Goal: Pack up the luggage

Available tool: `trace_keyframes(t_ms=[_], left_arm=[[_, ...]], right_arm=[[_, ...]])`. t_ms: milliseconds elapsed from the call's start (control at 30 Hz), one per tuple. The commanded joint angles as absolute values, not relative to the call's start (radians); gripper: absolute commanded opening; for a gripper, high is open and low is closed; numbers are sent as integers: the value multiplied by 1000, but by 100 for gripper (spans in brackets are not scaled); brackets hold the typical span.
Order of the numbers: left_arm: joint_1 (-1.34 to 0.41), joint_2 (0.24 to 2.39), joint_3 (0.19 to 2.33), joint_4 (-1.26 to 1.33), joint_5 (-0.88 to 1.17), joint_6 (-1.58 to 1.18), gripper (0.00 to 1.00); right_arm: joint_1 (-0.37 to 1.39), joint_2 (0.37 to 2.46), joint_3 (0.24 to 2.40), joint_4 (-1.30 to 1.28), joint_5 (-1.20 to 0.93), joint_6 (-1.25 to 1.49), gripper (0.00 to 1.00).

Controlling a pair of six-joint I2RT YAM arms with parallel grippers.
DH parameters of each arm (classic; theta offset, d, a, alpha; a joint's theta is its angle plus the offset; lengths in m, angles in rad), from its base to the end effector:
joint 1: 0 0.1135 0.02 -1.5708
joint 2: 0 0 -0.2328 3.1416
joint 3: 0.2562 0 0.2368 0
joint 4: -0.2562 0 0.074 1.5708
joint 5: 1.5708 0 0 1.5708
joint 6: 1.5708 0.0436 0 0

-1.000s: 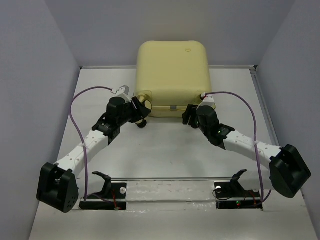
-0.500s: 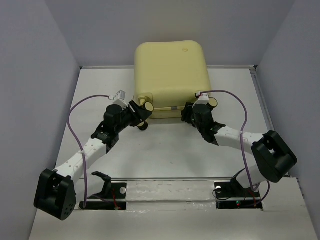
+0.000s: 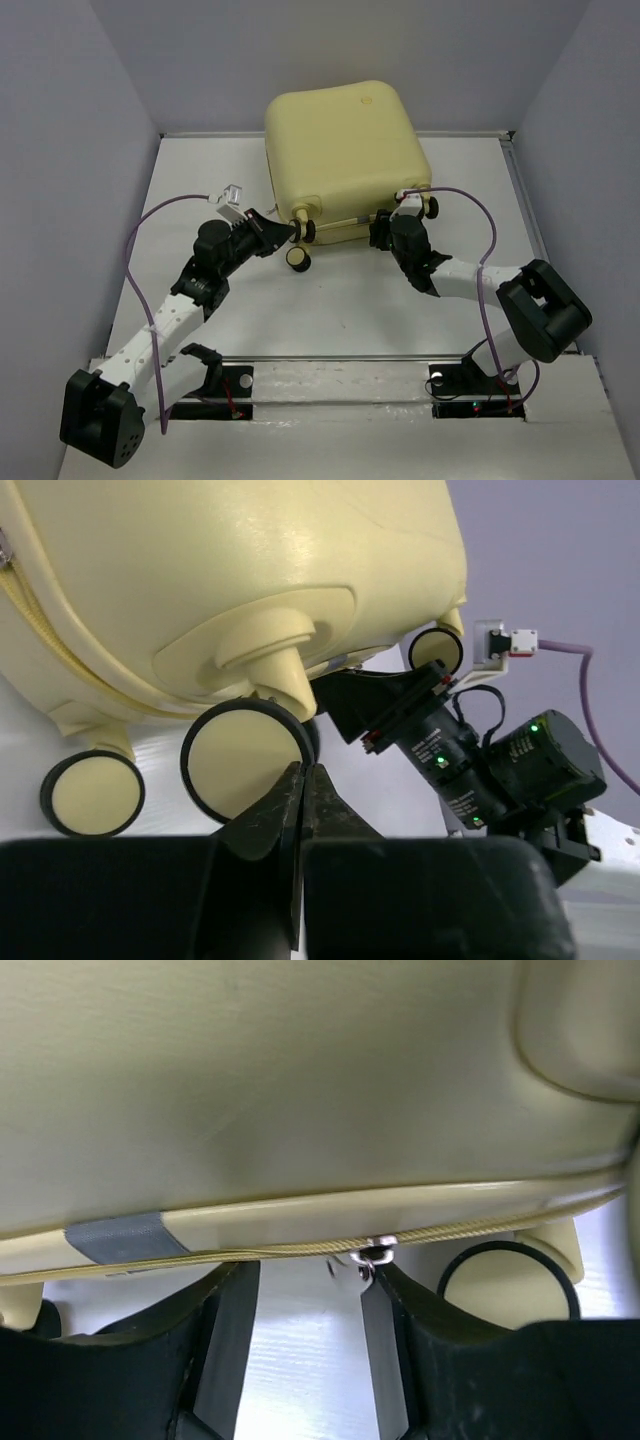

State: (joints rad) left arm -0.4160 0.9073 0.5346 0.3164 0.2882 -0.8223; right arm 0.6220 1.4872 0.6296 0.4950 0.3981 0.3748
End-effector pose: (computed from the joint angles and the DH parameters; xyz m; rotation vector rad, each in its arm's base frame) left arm 0.2030 -0.1032 0.2629 -0.1176 1.7570 -1.1632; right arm 0.2558 0.1626 0.1710 0.0282 1.9142 0.2896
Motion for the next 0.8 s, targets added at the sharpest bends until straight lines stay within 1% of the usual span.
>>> trace_keyframes(t_ms=[0,100,133,167,200,233,267,333,367,433,500,567,767], left_arm=[[-417,899,543,443,350,-810,6],[-416,942,578,408,365,-784,6],[-416,954,590,366,365,-760,7],[-416,966,603,341,359,-747,13],[-416,983,620,303,354,-736,21],[-416,989,623,298,354,-723,38],[-416,989,620,296,354,-721,49],[-416,991,615,287,367,-715,67],[-417,991,618,279,376,-703,78],[-417,994,621,267,385,-693,84],[-417,1003,629,264,396,-687,88],[-419,1018,644,264,416,-686,90],[-423,1052,687,278,429,-696,91]], right_arm=[[615,1499,644,647,420,287,48],[615,1496,656,666,434,235,46],[615,1496,660,667,443,213,45],[615,1493,658,667,455,206,41],[606,1488,657,669,459,199,39],[606,1488,654,672,462,195,36],[606,1486,650,673,463,193,32],[606,1488,641,686,451,189,22],[597,1493,641,690,442,180,15],[597,1497,631,715,433,169,13],[597,1496,621,733,419,164,7],[597,1485,612,748,393,166,7],[597,1444,597,693,296,184,7]])
